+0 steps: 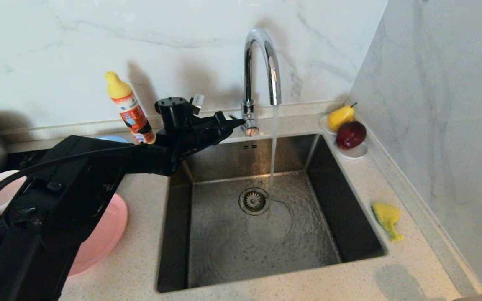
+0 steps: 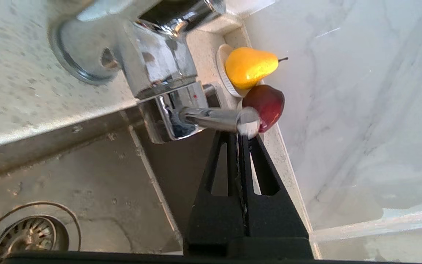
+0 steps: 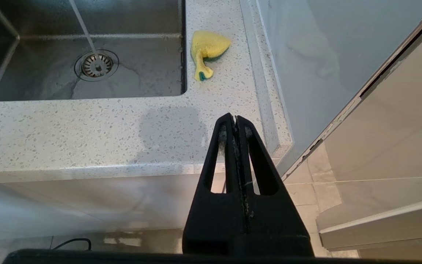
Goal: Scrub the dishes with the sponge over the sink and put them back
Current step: Turn off the faucet
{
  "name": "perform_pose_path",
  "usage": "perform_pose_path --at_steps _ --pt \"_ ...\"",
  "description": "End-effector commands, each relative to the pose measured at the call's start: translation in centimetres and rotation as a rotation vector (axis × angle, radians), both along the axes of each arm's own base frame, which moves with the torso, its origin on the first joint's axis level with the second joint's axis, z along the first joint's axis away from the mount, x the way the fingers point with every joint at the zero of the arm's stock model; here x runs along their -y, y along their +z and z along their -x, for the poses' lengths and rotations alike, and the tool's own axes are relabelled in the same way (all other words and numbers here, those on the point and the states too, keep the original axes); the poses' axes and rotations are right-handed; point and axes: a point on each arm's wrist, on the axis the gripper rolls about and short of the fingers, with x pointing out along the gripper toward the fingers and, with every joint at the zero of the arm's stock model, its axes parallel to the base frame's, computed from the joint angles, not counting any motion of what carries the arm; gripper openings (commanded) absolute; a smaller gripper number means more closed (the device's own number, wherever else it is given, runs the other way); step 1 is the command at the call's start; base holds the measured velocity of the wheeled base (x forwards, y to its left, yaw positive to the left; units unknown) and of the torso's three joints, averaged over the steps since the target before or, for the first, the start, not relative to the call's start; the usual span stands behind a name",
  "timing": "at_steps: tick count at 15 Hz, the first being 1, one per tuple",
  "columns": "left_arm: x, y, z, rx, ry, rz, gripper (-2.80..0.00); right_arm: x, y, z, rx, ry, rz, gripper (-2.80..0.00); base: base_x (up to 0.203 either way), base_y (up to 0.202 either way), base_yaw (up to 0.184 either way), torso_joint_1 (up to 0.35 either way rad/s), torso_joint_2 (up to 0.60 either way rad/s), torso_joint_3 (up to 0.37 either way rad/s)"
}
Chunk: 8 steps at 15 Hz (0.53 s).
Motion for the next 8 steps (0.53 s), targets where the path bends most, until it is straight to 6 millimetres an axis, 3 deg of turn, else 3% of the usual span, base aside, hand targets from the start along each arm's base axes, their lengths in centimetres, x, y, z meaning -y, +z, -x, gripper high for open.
perform_pose_path --at_steps 1,6,8 --pt "-0.8 0.3 -0.1 0.001 0.011 0.009 -2.8 0.0 0.0 0.0 0.002 0.0 0.001 -2.8 0.0 0.0 0.0 0.0 0.0 0.0" --pt "-1.3 1.4 0.3 0.008 0.022 0.018 -2.8 0.0 0.0 0.0 0.002 0.0 0.001 -2.8 0.0 0.0 0.0 0.0 0.0 0.0" --pt "-1.7 1.8 1.5 -0.014 0.02 0.009 -2.8 0.0 0.0 0.0 0.002 0.002 0.001 -2.8 0.0 0.0 0.0 0.0 0.0 0.0"
